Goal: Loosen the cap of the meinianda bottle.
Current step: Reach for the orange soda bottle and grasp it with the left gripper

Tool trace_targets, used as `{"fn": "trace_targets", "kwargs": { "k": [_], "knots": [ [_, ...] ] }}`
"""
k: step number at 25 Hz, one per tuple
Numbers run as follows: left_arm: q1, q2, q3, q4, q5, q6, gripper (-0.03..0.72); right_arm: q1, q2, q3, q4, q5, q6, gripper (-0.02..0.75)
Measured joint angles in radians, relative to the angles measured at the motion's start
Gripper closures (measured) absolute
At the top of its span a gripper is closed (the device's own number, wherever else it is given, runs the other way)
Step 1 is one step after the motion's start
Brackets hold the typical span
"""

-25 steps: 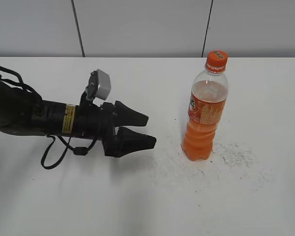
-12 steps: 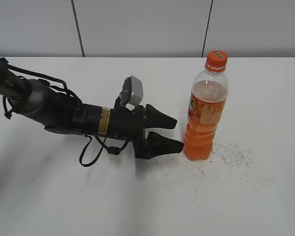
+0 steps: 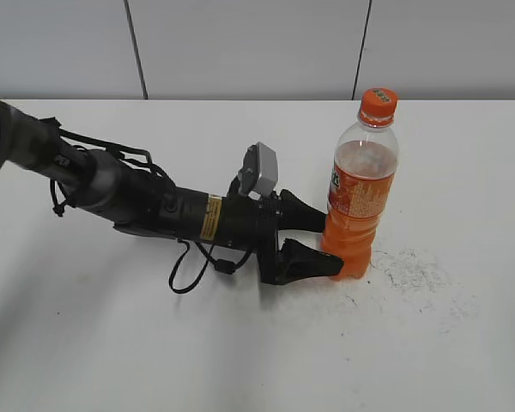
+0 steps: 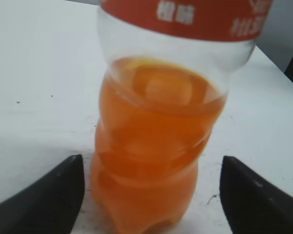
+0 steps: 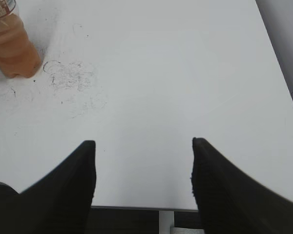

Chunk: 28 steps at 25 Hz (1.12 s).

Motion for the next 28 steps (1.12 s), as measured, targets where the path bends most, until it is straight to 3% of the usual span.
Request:
{"fn": "trace_targets", "kwargs": {
  "k": [10,22,28],
  "knots": [
    [-0.049,0.052,-0.089,-0.002,0.049,-0.034,0.013,0.000,0.000,0.000,0.000,0.000,0.000,0.280],
    [-0.083,0.082,-0.127,-0.081,0.059,-0.035,0.021,0.000,0.000,0.000,0.000,0.000,0.000,0.280],
    [-0.086,0.082,-0.127,-0.092,0.057,-0.035,0.081,0.000,0.000,0.000,0.000,0.000,0.000,0.280]
  ]
}}
